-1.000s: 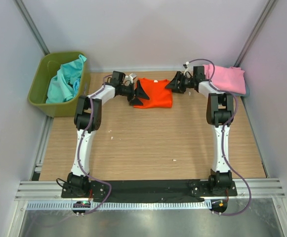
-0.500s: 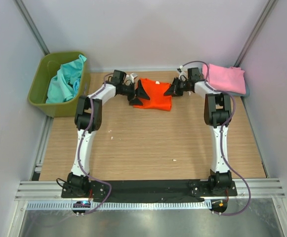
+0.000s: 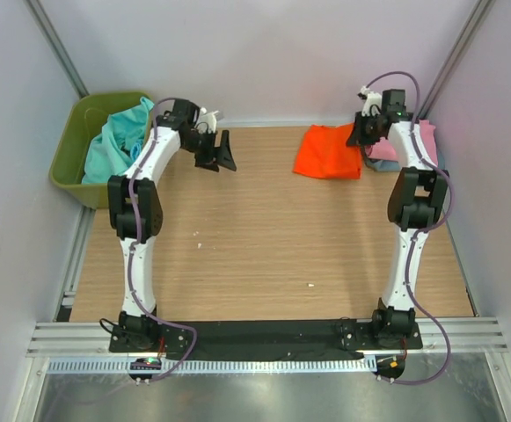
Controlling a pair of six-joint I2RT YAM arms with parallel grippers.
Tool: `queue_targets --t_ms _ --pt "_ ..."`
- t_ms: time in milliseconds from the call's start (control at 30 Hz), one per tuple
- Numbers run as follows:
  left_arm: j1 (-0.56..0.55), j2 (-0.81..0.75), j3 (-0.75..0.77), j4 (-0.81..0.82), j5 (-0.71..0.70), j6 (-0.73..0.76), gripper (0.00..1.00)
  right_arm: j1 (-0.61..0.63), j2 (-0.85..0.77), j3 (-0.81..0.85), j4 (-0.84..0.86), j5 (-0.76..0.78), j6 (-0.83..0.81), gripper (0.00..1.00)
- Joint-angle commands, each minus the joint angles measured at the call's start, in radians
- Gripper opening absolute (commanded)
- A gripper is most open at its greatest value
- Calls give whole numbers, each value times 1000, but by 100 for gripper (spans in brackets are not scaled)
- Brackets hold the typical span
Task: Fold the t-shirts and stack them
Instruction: Neatly place the folded tshirt to the corner
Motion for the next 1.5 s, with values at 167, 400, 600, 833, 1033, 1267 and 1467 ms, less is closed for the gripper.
queue_targets --t_ms 167,400,600,833,1033,1267,1467 --pt "19 -52 -96 -171 -48 135 76 -27 -97 109 -34 189 -233 1" --pt "16 -38 -99 -156 -19 115 76 -27 -121 204 -55 184 -263 1" --pt "16 -33 -91 -154 -17 115 76 -43 -164 235 -44 190 -283 1" --pt "9 -47 -116 -148 -17 114 76 -83 -178 304 -75 172 -286 1" --pt "0 -56 -121 -148 -18 117 76 -109 -187 334 -67 167 -280 1" --pt "-15 -58 -118 -145 -28 115 76 -121 -213 332 -78 158 -280 1" --pt "-29 -63 -128 -144 -32 118 76 -155 -177 331 -63 195 -282 1"
